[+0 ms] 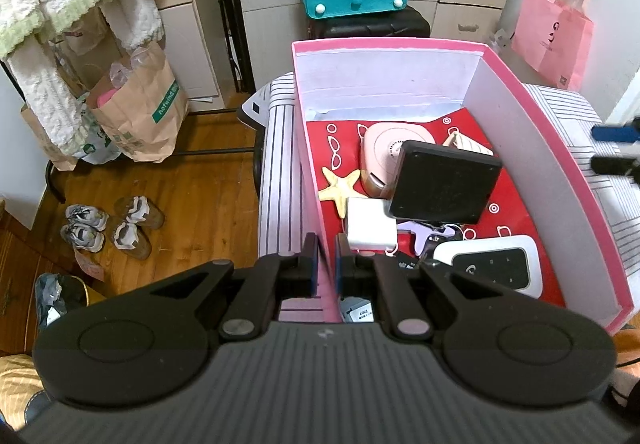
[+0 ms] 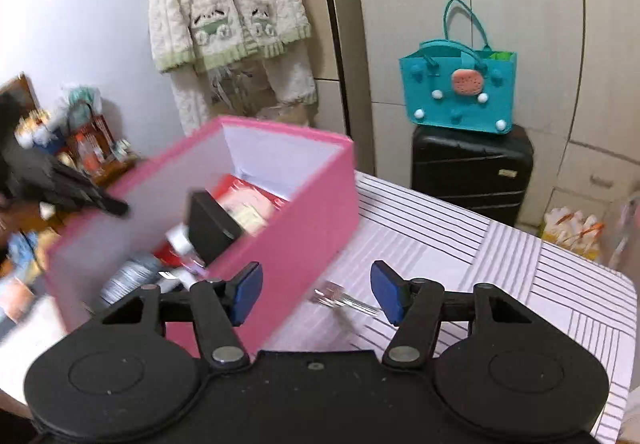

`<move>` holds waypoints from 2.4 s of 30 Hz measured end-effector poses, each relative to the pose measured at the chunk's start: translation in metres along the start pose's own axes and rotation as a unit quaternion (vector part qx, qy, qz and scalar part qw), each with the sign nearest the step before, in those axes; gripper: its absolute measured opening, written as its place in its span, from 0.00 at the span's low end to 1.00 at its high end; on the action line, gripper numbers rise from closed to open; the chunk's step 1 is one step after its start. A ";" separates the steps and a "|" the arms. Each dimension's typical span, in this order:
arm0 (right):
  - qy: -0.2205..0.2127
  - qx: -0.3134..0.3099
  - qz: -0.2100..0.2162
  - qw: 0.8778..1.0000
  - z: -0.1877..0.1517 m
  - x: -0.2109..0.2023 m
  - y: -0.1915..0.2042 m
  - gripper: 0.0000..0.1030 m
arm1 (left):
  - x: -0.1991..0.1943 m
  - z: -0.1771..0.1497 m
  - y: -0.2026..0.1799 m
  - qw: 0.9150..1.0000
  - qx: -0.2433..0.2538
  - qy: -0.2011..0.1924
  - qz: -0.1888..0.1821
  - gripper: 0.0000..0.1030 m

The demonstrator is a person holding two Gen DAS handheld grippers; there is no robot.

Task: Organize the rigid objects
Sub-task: 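Carry the grey-blue router into the box and release it, then grasp the silver keys on the table with the right gripper, then carry the silver keys into the box and release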

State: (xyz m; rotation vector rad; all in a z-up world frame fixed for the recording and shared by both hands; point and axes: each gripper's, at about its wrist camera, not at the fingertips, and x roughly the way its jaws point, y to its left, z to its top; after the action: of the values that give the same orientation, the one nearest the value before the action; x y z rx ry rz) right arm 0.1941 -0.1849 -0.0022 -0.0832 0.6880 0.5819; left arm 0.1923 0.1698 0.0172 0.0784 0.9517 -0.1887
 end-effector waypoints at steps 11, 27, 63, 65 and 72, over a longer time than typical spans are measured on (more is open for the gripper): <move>0.018 -0.106 0.010 0.994 -0.020 0.062 0.001 0.57 | 0.001 0.002 -0.005 1.000 -0.004 0.004 0.014 0.07; 0.037 -0.159 0.050 0.985 -0.019 0.094 -0.004 0.19 | 0.001 0.002 -0.006 1.000 -0.006 0.007 0.018 0.07; -0.016 -0.068 0.196 0.978 0.051 -0.001 0.044 0.12 | 0.001 0.005 -0.013 0.996 -0.062 0.022 0.066 0.02; 0.006 -0.090 0.211 0.973 0.056 0.007 0.053 0.12 | 0.000 0.005 -0.013 0.994 -0.074 0.024 0.071 0.02; 0.050 -0.123 0.261 0.956 0.057 0.025 0.067 0.12 | -0.001 0.006 -0.016 0.990 -0.099 0.024 0.093 0.03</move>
State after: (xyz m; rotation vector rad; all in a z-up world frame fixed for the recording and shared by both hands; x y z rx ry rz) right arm 0.2070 -0.1016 0.0345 -0.1662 0.7367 1.1778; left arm 0.1932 0.1534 0.0213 -0.0111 1.0002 0.0800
